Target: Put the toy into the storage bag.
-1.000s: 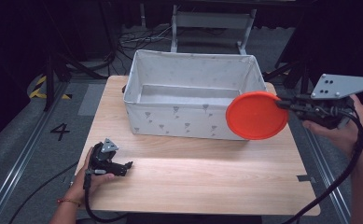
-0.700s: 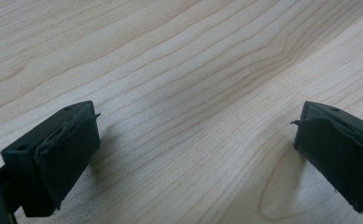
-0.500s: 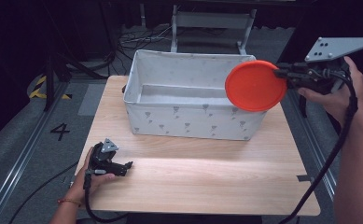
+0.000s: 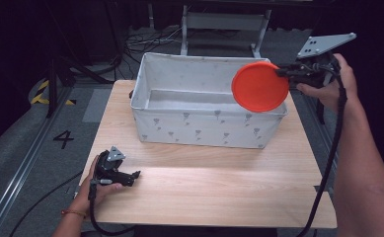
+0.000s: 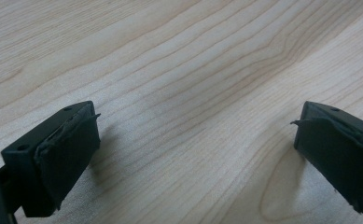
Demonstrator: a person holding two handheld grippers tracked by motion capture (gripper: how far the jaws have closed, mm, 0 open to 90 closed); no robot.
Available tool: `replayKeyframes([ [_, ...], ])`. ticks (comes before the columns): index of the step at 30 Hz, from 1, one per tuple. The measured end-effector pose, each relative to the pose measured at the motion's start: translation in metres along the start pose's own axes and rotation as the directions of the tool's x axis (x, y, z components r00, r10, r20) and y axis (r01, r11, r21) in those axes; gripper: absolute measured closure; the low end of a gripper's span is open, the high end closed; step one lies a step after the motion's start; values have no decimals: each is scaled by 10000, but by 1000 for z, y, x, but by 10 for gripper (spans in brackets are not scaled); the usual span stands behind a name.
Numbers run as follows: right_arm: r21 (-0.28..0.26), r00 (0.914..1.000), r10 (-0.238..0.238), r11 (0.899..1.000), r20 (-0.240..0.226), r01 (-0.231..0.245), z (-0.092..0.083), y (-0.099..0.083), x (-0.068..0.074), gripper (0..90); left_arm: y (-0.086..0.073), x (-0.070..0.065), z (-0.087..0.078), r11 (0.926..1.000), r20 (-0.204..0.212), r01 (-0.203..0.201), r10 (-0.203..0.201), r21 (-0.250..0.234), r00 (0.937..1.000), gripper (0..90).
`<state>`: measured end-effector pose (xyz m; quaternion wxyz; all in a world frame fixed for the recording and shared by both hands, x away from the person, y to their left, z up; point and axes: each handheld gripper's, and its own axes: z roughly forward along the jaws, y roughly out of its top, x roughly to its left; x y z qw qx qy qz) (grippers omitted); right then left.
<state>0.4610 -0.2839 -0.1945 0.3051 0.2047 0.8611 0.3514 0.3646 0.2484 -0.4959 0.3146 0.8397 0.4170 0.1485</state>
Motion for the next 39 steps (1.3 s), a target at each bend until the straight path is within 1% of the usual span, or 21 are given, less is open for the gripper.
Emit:
replayKeyframes([
  [1, 75, 10000, 46, 10000, 38, -47, 9, -4, -1, 826, 0, 0, 0, 10000, 33, 37, -37, -4, 10000, 5],
  [3, -51, 9998, 186, 9998, -30, -186, 16, -8, -3, 825, 0, 0, 0, 10000, -8, -4, 4, -25, 10000, 5],
  [6, -127, 9994, 333, 9994, -76, -334, 17, -10, -7, 825, 0, 0, 0, 10000, 14, 26, -26, -10, 10000, 5],
  [7, -204, 9987, 515, 9985, 38, -514, 17, -13, -12, 825, 0, 0, 0, 10000, 13, 26, -26, -11, 10000, 5],
  [8, -265, 9980, 635, 9976, -12, -635, 16, -13, -14, 825, 0, 0, 0, 10000, 15, 31, -31, -8, 10000, 5],
  [10, -333, 9979, 652, 9973, -7, -652, 14, -14, -17, 825, 0, 0, 0, 10000, 13, 25, -25, -10, 10000, 5],
  [12, -316, 9971, 728, 9969, 240, -720, 11, -13, -22, 826, 0, 0, 0, 10000, 16, 25, -25, -8, 10000, 5],
  [14, -350, 9968, 734, 9968, 317, -723, 11, -14, -24, 826, 0, 0, 0, 10000, 16, 28, -27, -10, 10000, 5],
  [18, -247, 9964, 824, 9963, 222, -818, 19, -16, -24, 826, 0, 0, 0, 10000, 28, 13, -13, -7, 10000, 5],
  [19, -108, 9972, 743, 9972, 109, -742, 24, -18, -22, 826, 0, 0, 0, 10000, 26, 11, -11, -7, 10000, 5],
  [21, 141, 9979, 647, 9978, 94, -648, 33, -20, -20, 826, 0, 0, 0, 10000, 31, 11, -11, -5, 10000, 5],
  [22, 141, 9979, 647, 9978, 94, -648, 33, -20, -20, 826, 0, 0, 0, 10000, 31, 11, -11, -5, 10000, 5],
  [23, 348, 9982, 604, 9976, -23, -603, 42, -23, -18, 826, 0, 0, 0, 10000, 29, 9, -9, -6, 10000, 5],
  [24, 430, 9984, 559, 9975, -112, -554, 45, -25, -17, 826, 0, 0, 0, 10000, 29, 8, -8, -4, 10000, 5],
  [26, 488, 9983, 550, 9974, -209, -539, 48, -26, -15, 826, 0, 0, 0, 10000, 29, 12, -12, -6, 10000, 5],
  [29, 831, 9982, 384, 9959, -456, -345, 59, -30, -11, 826, 0, 0, 0, 10000, 30, 13, -13, -7, 10000, 5],
  [32, 1344, 9974, 10, 9909, -725, 88, 69, -33, -5, 826, 0, 0, 0, 10000, 29, 11, -11, -6, 10000, 5],
  [34, 1495, 9951, -89, 9885, -982, 236, 73, -36, -2, 826, 0, 0, 0, 10000, 28, 12, -12, -7, 10000, 5],
  [35, 1495, 9951, -89, 9885, -982, 236, 73, -36, -2, 826, 0, 0, 0, 10000, 28, 12, -12, -7, 10000, 5],
  [36, 1609, 9933, -108, 9865, -1149, 293, 74, -37, -1, 826, 0, 0, 0, 10000, 29, 11, -11, -6, 10000, 5],
  [39, 2123, 9868, -430, 9742, -1558, 760, 80, -41, 3, 825, 0, 0, 0, 10000, 29, 13, -13, -8, 10000, 5],
])
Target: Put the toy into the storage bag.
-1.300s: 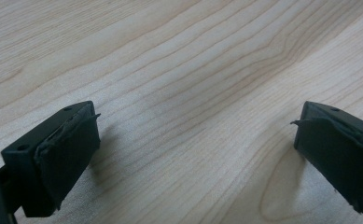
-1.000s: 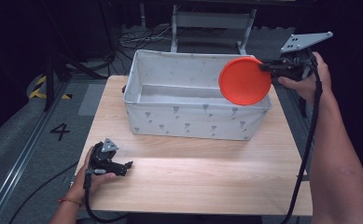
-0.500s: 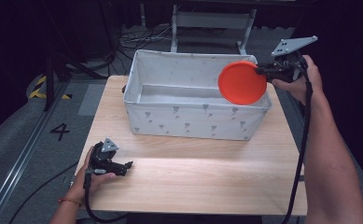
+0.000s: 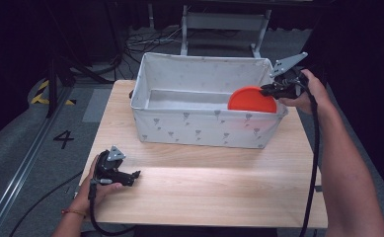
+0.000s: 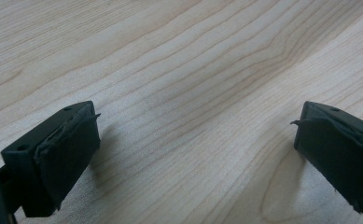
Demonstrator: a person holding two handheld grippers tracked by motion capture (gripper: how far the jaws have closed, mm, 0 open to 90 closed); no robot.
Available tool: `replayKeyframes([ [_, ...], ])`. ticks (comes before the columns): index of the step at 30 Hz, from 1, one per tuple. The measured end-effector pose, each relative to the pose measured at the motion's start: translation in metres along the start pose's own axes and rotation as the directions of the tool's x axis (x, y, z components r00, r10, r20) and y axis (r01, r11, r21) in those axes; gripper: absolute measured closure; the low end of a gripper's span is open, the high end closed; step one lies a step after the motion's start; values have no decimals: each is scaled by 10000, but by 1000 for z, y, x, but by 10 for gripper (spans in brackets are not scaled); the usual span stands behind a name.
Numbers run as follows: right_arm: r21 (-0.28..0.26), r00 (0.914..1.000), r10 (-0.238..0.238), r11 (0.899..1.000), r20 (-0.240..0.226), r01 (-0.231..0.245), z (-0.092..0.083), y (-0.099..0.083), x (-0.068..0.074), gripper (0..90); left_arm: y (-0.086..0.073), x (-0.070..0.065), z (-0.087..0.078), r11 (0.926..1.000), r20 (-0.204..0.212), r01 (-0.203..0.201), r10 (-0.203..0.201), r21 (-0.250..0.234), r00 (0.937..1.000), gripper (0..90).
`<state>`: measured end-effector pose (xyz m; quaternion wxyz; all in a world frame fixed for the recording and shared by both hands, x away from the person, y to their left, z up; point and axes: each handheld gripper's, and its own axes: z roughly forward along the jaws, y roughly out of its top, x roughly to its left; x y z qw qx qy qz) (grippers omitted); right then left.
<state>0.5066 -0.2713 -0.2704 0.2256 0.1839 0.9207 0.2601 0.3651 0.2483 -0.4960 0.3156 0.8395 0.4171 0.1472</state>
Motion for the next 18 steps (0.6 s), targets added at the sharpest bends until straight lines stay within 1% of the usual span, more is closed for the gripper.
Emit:
replayKeyframes([
  [1, 185, 9996, -228, 9996, -185, 231, 2, 0, 1, 825, 0, 0, 0, 10000, -1, -2, 2, 2, 10000, 5],
  [3, 378, 9986, -359, 9986, -389, 374, 5, 0, 3, 825, 0, 0, 0, 10000, 1, 0, 0, 1, 10000, 5],
  [5, 587, 9959, -522, 9967, -739, 566, 9, -1, 4, 826, 0, 0, 0, 10000, 1, -1, 1, 3, 10000, 5],
  [8, 939, 9920, -686, 9925, -1060, 787, 15, -1, 6, 826, 0, 0, 0, 10000, -2, 0, 0, -1, 10000, 5],
  [9, 939, 9920, -686, 9925, -1060, 787, 15, -1, 6, 826, 0, 0, 0, 10000, 0, 1, -1, 0, 10000, 5],
  [12, 1465, 9887, -753, 9847, -1295, 942, 22, -4, 8, 825, 0, 0, 0, 10000, 0, 2, -2, 1, 10000, 5],
  [13, 1697, 9876, -805, 9801, -1351, 1031, 25, -4, 8, 825, 0, 0, 0, 10000, 0, 0, 0, 2, 10000, 5],
  [15, 1931, 9846, -825, 9748, -1542, 1120, 28, -6, 9, 823, 0, 0, 0, 10000, -1, -2, 2, 1, 10000, 5],
  [18, 2113, 9811, -866, 9697, -1731, 1228, 31, -6, 10, 821, 0, 0, 0, 10000, -1, -2, 2, 1, 10000, 5],
])
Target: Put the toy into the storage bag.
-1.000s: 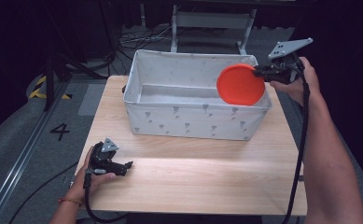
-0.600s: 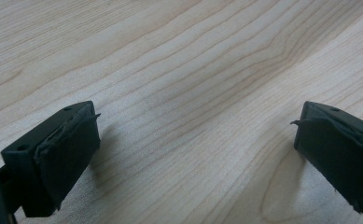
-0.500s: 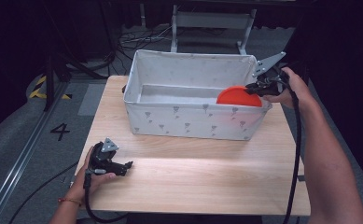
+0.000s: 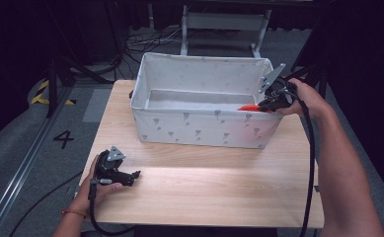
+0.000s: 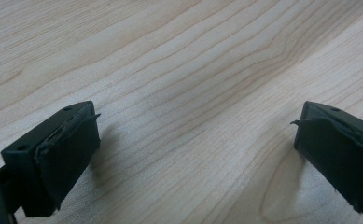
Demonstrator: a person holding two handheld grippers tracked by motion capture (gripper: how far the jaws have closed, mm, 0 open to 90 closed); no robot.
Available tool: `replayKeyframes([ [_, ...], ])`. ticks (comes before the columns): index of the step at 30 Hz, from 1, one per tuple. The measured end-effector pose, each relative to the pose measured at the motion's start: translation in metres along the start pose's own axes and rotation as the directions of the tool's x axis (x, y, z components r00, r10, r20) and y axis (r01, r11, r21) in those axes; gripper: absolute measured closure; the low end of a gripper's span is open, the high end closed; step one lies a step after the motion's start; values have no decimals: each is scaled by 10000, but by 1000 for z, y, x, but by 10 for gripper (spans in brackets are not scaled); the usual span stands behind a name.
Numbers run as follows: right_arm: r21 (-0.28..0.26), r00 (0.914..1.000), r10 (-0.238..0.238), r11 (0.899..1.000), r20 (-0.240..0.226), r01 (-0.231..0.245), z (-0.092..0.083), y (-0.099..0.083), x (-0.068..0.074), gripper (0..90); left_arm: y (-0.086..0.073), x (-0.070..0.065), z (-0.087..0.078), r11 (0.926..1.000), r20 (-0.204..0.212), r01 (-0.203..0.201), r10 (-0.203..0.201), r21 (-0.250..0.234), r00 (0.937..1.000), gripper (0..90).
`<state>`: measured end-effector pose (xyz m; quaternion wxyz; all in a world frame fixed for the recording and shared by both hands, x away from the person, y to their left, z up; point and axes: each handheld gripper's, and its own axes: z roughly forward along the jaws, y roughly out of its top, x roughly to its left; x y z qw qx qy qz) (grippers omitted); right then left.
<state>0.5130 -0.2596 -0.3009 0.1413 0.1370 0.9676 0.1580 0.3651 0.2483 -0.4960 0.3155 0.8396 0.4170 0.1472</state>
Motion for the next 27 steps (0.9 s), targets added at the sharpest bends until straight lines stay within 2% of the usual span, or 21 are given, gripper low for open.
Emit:
replayKeyframes([
  [2, 274, 9999, -111, 9996, -82, 113, 1, 1, 0, 819, 0, 0, 0, 10000, 2, -1, 1, 3, 10000, 5],
  [6, 449, 9994, -38, 9990, -341, 53, 4, 1, -1, 816, 0, 0, 0, 10000, 1, 1, -1, 0, 10000, 5],
  [9, 677, 9994, 26, 9977, -343, -3, 8, 2, -2, 810, 0, 0, 0, 10000, 0, 0, 0, 1, 10000, 5],
  [14, 545, 9982, 325, 9981, -497, -298, 11, 1, -1, 777, 0, 0, 0, 10000, 0, -2, 2, 2, 10000, 5],
  [16, 472, 9988, 414, 9981, -273, -401, 11, -1, -2, 730, 0, 0, 0, 10000, 2, -1, 1, 0, 10000, 5],
  [19, 373, 9986, 486, 9982, -199, -479, 9, -3, -2, 718, 0, 0, 0, 10000, 3, 0, 0, 2, 10000, 5],
  [20, 233, 9990, 441, 9988, -72, -439, 8, -4, -1, 689, 0, 0, 0, 10000, 1, 1, -1, 1, 10000, 5],
  [21, -199, 9977, 658, 9977, 180, -654, 4, -6, 0, 651, 0, 0, 0, 10000, 3, -1, 1, 2, 10000, 5],
  [22, -511, 9963, 834, 9953, 225, -821, 1, -8, 0, 625, 0, 0, 0, 10000, 1, -1, 1, 2, 10000, 5],
  [23, -1170, 9945, 1043, 9878, 91, -1025, -3, -11, 2, 614, 0, 0, 0, 10000, 4, 0, 0, 0, 10000, 5],
  [24, -1553, 9928, 1181, 9814, 224, -1132, -6, -14, 4, 587, 0, 0, 0, 10000, 2, 0, 0, 1, 10000, 5],
  [25, -1852, 9891, 1405, 9741, 445, -1300, -8, -17, 5, 574, 0, 0, 0, 10000, 4, 0, 0, 1, 10000, 5],
  [26, -2094, 9848, 1688, 9652, 418, -1566, -9, -19, 7, 570, 0, 0, 0, 10000, 4, -1, 1, 2, 10000, 5],
  [27, -2286, 9834, 1742, 9606, 511, -1583, -10, -22, 9, 556, 0, 0, 0, 10000, 5, 1, -1, 4, 10000, 5],
])
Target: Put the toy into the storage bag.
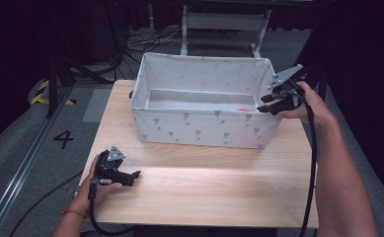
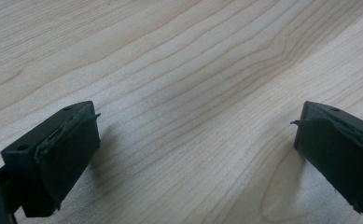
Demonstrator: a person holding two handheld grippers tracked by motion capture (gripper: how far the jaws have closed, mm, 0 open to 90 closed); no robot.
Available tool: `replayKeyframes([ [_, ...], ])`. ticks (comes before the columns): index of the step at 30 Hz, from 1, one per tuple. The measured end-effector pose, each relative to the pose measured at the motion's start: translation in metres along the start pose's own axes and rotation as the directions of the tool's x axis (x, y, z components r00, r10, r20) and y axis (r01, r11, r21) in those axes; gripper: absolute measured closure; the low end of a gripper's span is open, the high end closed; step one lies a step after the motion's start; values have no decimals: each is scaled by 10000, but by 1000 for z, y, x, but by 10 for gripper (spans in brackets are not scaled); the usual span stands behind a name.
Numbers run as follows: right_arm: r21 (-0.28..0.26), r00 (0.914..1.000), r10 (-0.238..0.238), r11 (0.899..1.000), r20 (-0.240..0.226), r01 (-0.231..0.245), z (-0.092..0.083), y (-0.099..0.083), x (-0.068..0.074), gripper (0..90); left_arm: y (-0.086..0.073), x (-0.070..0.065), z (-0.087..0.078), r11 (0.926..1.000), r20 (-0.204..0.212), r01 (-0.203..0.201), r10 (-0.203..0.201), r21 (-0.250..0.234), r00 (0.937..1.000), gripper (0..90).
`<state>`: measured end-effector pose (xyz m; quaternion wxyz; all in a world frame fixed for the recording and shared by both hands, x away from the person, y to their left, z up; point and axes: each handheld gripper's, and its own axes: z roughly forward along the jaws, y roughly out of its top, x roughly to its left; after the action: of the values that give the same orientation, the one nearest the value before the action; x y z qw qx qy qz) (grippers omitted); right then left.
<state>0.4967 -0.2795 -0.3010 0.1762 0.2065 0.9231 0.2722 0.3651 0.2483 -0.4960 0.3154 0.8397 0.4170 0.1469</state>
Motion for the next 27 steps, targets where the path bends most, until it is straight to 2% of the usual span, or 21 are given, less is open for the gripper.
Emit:
replayKeyframes([
  [3, -457, 9974, 494, 9978, 523, -471, -6, -5, 2, 517, 0, 0, 0, 10000, -4, -3, 3, -3, 10000, 5],
  [4, -690, 9963, 664, 9956, 543, -626, -9, -7, 3, 511, 0, 0, 0, 10000, -2, -2, 2, -2, 10000, 5],
  [6, -1247, 9934, 972, 9882, 613, -890, -17, -10, 5, 498, 0, 0, 0, 10000, -3, -1, 1, -2, 10000, 5],
  [7, -1645, 9895, 1266, 9798, 696, -1138, -22, -12, 7, 460, 0, 0, 0, 10000, 0, -1, 1, -1, 10000, 5],
  [11, -2018, 9792, 1642, 9696, 1191, -1380, -33, -15, 14, 410, 0, 0, 0, 10000, -5, -3, 3, -2, 10000, 5],
  [13, -2336, 9714, 1966, 9587, 1333, -1620, -39, -17, 17, 393, 0, 0, 0, 10000, -3, -1, 1, -1, 10000, 5],
  [15, -2633, 9644, 2316, 9453, 1273, -1923, -44, -20, 21, 376, 0, 0, 0, 10000, 0, 2, -2, -2, 10000, 5],
  [17, -2800, 9585, 2496, 9381, 1377, -2040, -49, -22, 25, 370, 0, 0, 0, 10000, 2, 1, -1, 1, 10000, 5],
  [20, -2943, 9516, 2651, 9320, 1557, -2115, -56, -26, 33, 358, 0, 0, 0, 10000, -2, 2, -2, -2, 10000, 5],
  [22, -2981, 9464, 2676, 9319, 1810, -2066, -61, -29, 41, 342, 0, 0, 0, 10000, -3, 1, -1, -3, 10000, 5],
  [23, -2981, 9464, 2676, 9319, 1810, -2066, -61, -29, 41, 342, 0, 0, 0, 10000, -3, 1, -1, -3, 10000, 5],
  [24, -2953, 9451, 2643, 9340, 1922, -2012, -62, -30, 44, 333, 0, 0, 0, 10000, 0, 1, -1, -1, 10000, 5],
  [26, -2823, 9470, 2354, 9442, 2188, -1695, -67, -33, 56, 328, 0, 0, 0, 10000, -2, -1, 1, -3, 10000, 5],
  [27, -2823, 9470, 2354, 9442, 2188, -1695, -67, -33, 56, 328, 0, 0, 0, 10000, -4, 1, -1, -5, 10000, 5],
])
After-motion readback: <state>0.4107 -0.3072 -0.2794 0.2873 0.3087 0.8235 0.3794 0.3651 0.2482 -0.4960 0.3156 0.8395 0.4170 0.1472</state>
